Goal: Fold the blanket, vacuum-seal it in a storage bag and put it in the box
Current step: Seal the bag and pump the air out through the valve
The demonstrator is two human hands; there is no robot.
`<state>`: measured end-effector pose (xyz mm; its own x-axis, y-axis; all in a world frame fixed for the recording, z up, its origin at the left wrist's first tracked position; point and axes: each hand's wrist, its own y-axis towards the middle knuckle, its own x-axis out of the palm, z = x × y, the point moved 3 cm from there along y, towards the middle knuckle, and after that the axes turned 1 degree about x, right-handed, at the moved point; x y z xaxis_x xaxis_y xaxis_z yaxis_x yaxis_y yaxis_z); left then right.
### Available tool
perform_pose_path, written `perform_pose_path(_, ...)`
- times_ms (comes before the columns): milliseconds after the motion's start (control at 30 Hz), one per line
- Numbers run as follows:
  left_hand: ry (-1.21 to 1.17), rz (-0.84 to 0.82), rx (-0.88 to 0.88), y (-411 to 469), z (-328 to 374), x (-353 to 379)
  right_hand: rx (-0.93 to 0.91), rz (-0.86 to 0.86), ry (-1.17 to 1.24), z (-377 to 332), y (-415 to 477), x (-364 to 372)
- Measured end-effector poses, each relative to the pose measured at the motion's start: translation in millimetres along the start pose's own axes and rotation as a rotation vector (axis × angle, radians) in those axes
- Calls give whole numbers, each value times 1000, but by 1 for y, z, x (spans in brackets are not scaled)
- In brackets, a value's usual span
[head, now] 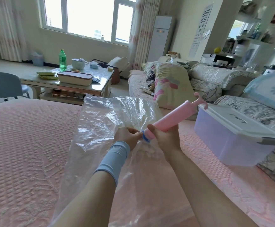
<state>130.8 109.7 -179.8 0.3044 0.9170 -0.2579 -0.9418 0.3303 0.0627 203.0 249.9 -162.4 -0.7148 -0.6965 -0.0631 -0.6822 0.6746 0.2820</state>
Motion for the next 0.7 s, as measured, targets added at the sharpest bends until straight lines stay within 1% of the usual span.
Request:
perform_pose_path(100,44,2,9,-1,0,-1,49,-87,116,2,-1,2)
perform_pose_path(167,42,0,6,-2,-2,-2,28,-141,56,2,0,2)
perform_pose_path(233,43,9,-1,-1,-3,-2,-7,-91,-54,2,0,0)
perform_pose_path(333,30,16,-7,-1,-3,-1,33,41,-116,2,-1,-5)
perform_pose_path(367,24,14,-3,-1,-4,0,55,39,-105,2,-1,-5)
perform_pose_path(467,23,13,9,0,-4,-1,123,-59,44,3,-2,-3)
perform_pose_path(500,21,14,15,1,-5,-1,115,-75,48,2,-2,-3)
perform_pose_path(567,36,15,35,2,-7,0,48,-61,-40,1,-2,-4)
perform_pose_path(700,210,-18,123,4,-9,0,-52,-84,-165,-2,-2,-3)
